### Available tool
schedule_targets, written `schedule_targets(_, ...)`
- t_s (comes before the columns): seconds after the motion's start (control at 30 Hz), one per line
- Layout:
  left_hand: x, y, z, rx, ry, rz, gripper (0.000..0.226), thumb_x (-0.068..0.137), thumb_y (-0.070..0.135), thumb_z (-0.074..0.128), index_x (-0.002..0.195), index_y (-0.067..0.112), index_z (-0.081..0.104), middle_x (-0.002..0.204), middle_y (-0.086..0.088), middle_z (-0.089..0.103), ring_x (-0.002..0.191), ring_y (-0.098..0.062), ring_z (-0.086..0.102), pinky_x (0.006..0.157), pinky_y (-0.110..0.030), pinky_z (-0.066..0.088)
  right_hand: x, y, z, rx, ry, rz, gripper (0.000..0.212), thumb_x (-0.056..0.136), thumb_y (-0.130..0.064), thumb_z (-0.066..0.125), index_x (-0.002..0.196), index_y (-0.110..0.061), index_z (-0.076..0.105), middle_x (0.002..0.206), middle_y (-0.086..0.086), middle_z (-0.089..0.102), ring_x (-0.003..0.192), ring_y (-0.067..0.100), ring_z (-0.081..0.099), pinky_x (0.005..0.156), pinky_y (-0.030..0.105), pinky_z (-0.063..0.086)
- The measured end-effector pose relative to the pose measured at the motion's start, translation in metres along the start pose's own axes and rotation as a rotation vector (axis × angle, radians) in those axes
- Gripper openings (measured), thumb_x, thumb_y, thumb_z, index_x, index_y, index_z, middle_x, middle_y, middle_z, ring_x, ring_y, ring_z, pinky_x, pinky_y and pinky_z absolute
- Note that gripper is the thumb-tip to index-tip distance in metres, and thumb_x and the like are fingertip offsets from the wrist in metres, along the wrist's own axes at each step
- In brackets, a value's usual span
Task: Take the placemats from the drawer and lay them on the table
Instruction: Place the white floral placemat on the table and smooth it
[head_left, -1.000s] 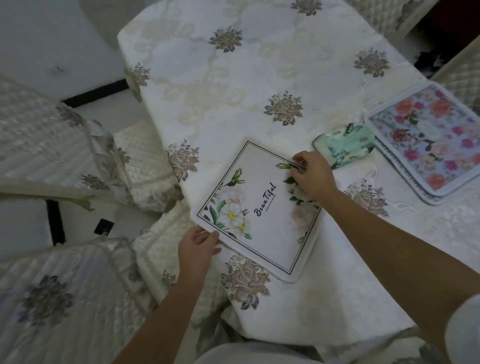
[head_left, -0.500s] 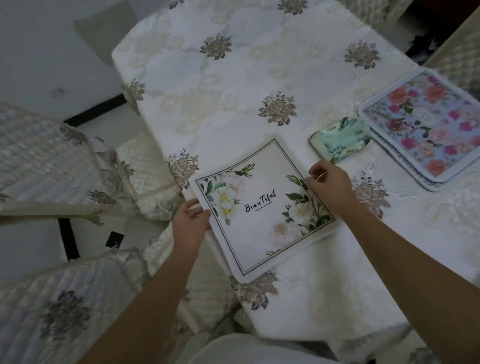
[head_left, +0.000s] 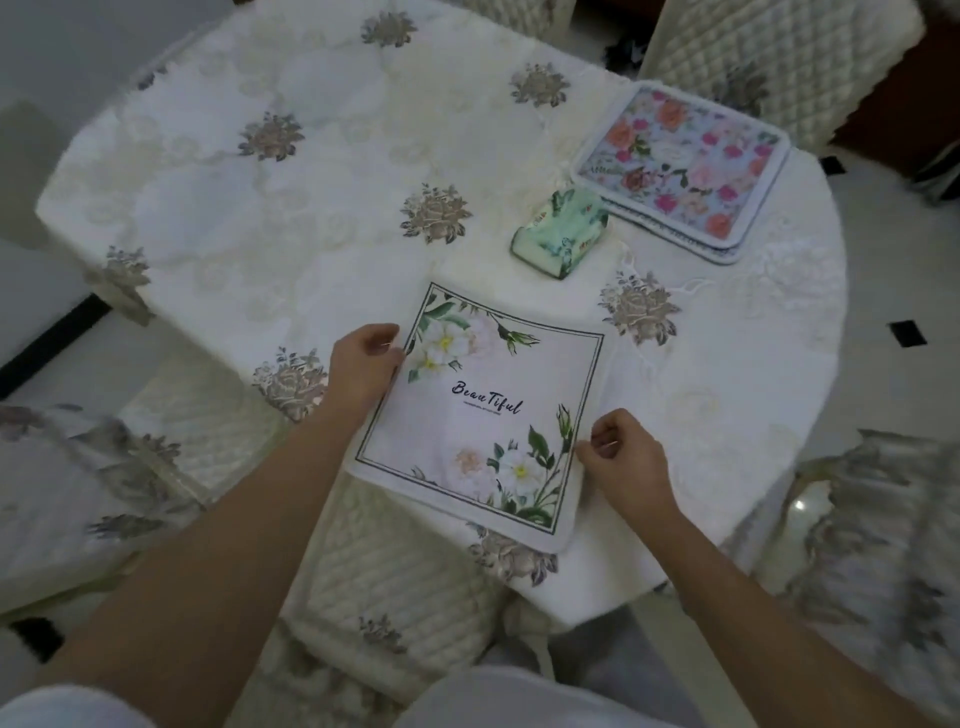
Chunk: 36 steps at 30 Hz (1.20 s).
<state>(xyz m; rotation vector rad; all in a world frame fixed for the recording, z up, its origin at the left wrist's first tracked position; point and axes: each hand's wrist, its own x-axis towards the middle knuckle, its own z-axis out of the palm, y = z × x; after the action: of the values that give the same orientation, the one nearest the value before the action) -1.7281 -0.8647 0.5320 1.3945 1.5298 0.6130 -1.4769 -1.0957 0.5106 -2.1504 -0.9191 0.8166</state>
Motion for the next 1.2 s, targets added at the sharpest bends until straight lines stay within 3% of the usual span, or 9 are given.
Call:
schedule_targets(0.1,-0.005,-0.008,0.007,0.135,-0.090,0.038,0.032,0.088,0.017,0.071,0.120,0.015,0.070,0.123,-0.006,0.067,0.105,-0.017,0.063,0.087,-0.022,0.045,-0.024,0.006,0.007,-0.035,-0.004,0.048,0.021,0.083,-0.028,0.076,0.084,-0.032,0.055,0.076,-0.013,0.064,0.067,-0.005,0.060,0.057,0.013,0.042)
schedule_targets(0.2,-0.021,-0.027,0.004,0.315,-0.146,0.129,0.036,0.091,0.027,0.070,0.126,0.017,0.067,0.146,-0.004,0.050,0.133,-0.020,0.047,0.103,-0.024,0.030,-0.035,0.010,0.007,-0.114,0.016,0.025,0.020,0.084,-0.026,0.073,0.087,-0.034,0.055,0.078,-0.015,0.062,0.067,-0.005,0.058,0.057,0.012,0.038)
schedule_targets(0.27,-0.033,-0.039,0.001,0.402,-0.145,0.198,0.041,0.090,0.029,0.070,0.129,0.015,0.065,0.150,-0.008,0.045,0.138,-0.024,0.041,0.108,-0.030,0.030,-0.037,0.009,0.009,-0.156,0.041,-0.024,0.019,0.084,-0.025,0.072,0.095,-0.032,0.058,0.086,-0.014,0.058,0.072,0.000,0.057,0.062,0.016,0.039)
schedule_targets(0.43,-0.051,-0.058,0.000,0.596,-0.159,0.292,0.045,0.092,0.027,0.068,0.133,0.010,0.062,0.152,-0.019,0.042,0.139,-0.035,0.040,0.113,-0.048,0.035,-0.028,-0.003,0.018,-0.328,0.033,-0.261,0.047,0.082,-0.025,0.075,0.126,-0.015,0.062,0.125,0.001,0.058,0.117,0.019,0.048,0.100,0.034,0.043)
schedule_targets(0.5,-0.054,-0.063,0.002,0.640,-0.185,0.309,0.055,0.092,0.034,0.068,0.141,0.012,0.055,0.156,-0.019,0.035,0.144,-0.035,0.033,0.115,-0.048,0.031,-0.025,-0.004,0.022,-0.394,-0.013,-0.308,0.057,0.082,-0.028,0.076,0.134,-0.012,0.058,0.142,0.007,0.052,0.132,0.026,0.043,0.113,0.042,0.036)
schedule_targets(0.6,-0.055,-0.066,0.002,0.654,-0.211,0.326,0.062,0.092,0.036,0.068,0.146,0.014,0.049,0.160,-0.016,0.029,0.148,-0.031,0.026,0.118,-0.047,0.027,-0.028,-0.001,0.031,-0.472,-0.065,-0.293,0.068,0.088,-0.035,0.072,0.146,-0.010,0.046,0.156,0.007,0.037,0.145,0.026,0.029,0.121,0.039,0.023)
schedule_targets(0.8,-0.046,-0.070,-0.005,0.580,-0.262,0.378,0.056,0.093,0.023,0.068,0.144,0.010,0.050,0.162,-0.011,0.028,0.150,-0.026,0.023,0.121,-0.039,0.021,-0.040,-0.002,0.043,-0.501,-0.025,-0.277,0.071,0.090,-0.036,0.068,0.150,-0.009,0.040,0.157,0.008,0.035,0.146,0.026,0.028,0.124,0.039,0.015)
schedule_targets(1.03,-0.022,-0.050,-0.003,0.614,-0.286,0.484,0.048,0.098,0.027,0.060,0.143,0.009,0.052,0.159,-0.012,0.035,0.146,-0.028,0.030,0.120,-0.041,0.025,-0.023,-0.007,0.041,-0.461,0.057,-0.286,0.055,0.089,-0.032,0.069,0.137,-0.009,0.055,0.144,0.008,0.050,0.135,0.027,0.042,0.122,0.045,0.019)
schedule_targets(1.2,0.008,-0.020,0.025,0.755,-0.358,0.696,0.045,0.101,0.033,0.051,0.139,0.009,0.056,0.154,-0.014,0.043,0.142,-0.030,0.038,0.115,-0.043,0.029,0.019,-0.027,0.045,-0.441,0.031,-0.292,0.056,0.099,-0.033,0.053,0.148,-0.010,0.042,0.157,0.008,0.034,0.147,0.025,0.024,0.124,0.041,0.012)
